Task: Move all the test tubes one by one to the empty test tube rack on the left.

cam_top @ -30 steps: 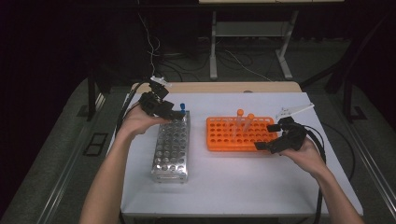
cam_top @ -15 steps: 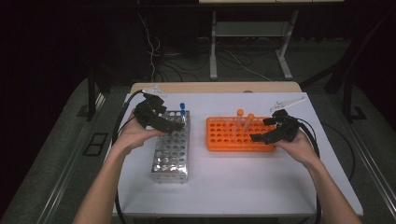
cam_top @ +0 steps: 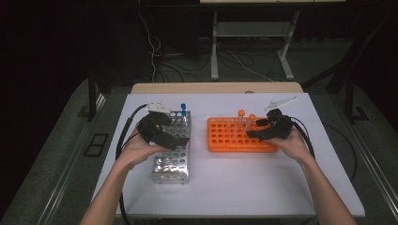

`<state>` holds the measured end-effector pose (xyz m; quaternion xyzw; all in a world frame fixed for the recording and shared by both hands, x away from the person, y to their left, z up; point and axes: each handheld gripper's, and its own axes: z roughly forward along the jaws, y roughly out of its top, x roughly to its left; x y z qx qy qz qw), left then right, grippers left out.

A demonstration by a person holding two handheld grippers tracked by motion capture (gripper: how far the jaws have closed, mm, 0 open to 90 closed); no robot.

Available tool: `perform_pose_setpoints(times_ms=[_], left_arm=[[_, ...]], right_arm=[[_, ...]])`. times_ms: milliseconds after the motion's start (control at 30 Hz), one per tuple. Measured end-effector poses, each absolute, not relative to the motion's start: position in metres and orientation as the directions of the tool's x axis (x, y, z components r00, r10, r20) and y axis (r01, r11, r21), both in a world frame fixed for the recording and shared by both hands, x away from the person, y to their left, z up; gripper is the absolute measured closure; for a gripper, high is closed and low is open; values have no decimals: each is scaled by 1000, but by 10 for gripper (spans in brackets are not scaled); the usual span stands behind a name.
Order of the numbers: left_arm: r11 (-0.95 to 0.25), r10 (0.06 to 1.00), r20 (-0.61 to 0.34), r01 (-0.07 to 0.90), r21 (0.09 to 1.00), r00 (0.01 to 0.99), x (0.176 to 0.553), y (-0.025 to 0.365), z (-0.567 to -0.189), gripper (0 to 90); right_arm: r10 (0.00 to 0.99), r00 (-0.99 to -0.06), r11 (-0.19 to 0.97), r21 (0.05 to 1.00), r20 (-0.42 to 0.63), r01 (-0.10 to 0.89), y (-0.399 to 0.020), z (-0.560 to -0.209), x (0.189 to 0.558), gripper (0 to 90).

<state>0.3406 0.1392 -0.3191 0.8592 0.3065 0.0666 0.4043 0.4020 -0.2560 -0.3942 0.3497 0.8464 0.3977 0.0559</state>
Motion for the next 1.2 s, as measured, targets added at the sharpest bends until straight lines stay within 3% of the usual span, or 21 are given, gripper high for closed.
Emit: perform_pose_setpoints(times_ms=[333,467,767,1200], left_arm=[[-512,570,-124,469,720,812,338,134,-323,0],[-519,565,-120,465,717,816,337,131,-323,0],[-528,555,-118,459,715,823,336,127,-323,0],[-528,546,-119,451,720,829,335,127,-319,0]], right_arm=[[634,-760,461,718,146,522,-245,-401,406,553],[648,-753,463,725,116,510,-243,-401,407,728],[645,-761,490,728,67,479,-241,-393,402,740],[632,-774,504,745,28,438,-245,-351,388,741]])
